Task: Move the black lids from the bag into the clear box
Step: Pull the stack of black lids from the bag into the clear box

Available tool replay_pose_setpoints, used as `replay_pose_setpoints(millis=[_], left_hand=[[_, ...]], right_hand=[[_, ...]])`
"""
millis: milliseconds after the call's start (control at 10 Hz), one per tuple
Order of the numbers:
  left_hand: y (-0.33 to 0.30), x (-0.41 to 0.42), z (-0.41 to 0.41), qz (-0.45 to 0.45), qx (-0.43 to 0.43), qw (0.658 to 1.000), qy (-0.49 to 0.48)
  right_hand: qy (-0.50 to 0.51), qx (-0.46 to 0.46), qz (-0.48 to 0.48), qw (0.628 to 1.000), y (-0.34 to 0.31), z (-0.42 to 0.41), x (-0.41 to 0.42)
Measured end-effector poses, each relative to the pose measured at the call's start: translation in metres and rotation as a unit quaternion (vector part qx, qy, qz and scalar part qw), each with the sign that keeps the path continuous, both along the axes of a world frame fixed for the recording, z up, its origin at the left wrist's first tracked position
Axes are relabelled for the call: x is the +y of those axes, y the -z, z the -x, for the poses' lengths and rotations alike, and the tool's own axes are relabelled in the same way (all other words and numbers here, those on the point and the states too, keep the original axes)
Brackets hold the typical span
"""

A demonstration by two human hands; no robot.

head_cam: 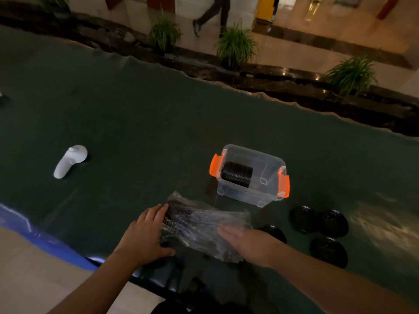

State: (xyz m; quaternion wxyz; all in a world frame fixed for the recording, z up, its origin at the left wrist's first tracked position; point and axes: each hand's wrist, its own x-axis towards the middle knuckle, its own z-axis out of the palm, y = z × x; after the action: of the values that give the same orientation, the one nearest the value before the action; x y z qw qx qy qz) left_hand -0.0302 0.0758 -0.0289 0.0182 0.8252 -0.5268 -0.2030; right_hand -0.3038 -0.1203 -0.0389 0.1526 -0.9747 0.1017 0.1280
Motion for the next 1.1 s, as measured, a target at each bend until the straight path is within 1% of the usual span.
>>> replay_pose_setpoints(millis=[100,200,300,400,500,600,700,800,900,1000,1100], left_hand=[[0.002,0.004,0.0,0.002,-0.003,1.0,0.004],[0.004,0.006,-0.001,0.011,-0.006,1.0,0.007],[0.007,0.009,0.0,0.018,0.003,1.0,0.009],[0.01,0.011,-0.001,0.026,0.014,1.0,0.01],[0.013,0.015,-0.001,0.031,0.028,0.999,0.014],[0.014,0.016,-0.001,0.032,0.028,0.999,0.016],[0.015,0.016,-0.003,0.032,0.016,0.999,0.018],[0.016,0.016,-0.004,0.03,-0.003,0.999,0.025],[0.014,0.015,-0.004,0.018,-0.027,0.999,0.022],[0.012,0.014,-0.005,0.002,-0.043,0.999,0.02],[0.006,0.011,-0.008,-0.018,-0.069,0.997,0.029]], right_hand=[[-0.026,-0.03,0.047,0.998,0.012,-0.046,0.004],[-0.034,-0.011,0.006,0.999,0.014,-0.074,0.011],[-0.084,-0.026,-0.004,0.996,0.007,-0.095,0.005],[-0.105,-0.039,-0.017,0.994,0.003,-0.112,0.015],[-0.014,-0.079,0.022,0.996,0.012,-0.157,0.06],[-0.029,-0.092,0.015,0.995,0.011,-0.167,0.061],[-0.097,-0.09,-0.077,0.988,-0.008,-0.158,0.031],[-0.057,-0.124,-0.073,0.988,-0.008,-0.156,0.025],[-0.073,-0.102,-0.08,0.989,0.0,-0.155,0.026],[-0.079,-0.103,-0.063,0.99,0.003,-0.145,0.014],[-0.118,-0.072,-0.011,0.99,0.0,-0.127,0.011]])
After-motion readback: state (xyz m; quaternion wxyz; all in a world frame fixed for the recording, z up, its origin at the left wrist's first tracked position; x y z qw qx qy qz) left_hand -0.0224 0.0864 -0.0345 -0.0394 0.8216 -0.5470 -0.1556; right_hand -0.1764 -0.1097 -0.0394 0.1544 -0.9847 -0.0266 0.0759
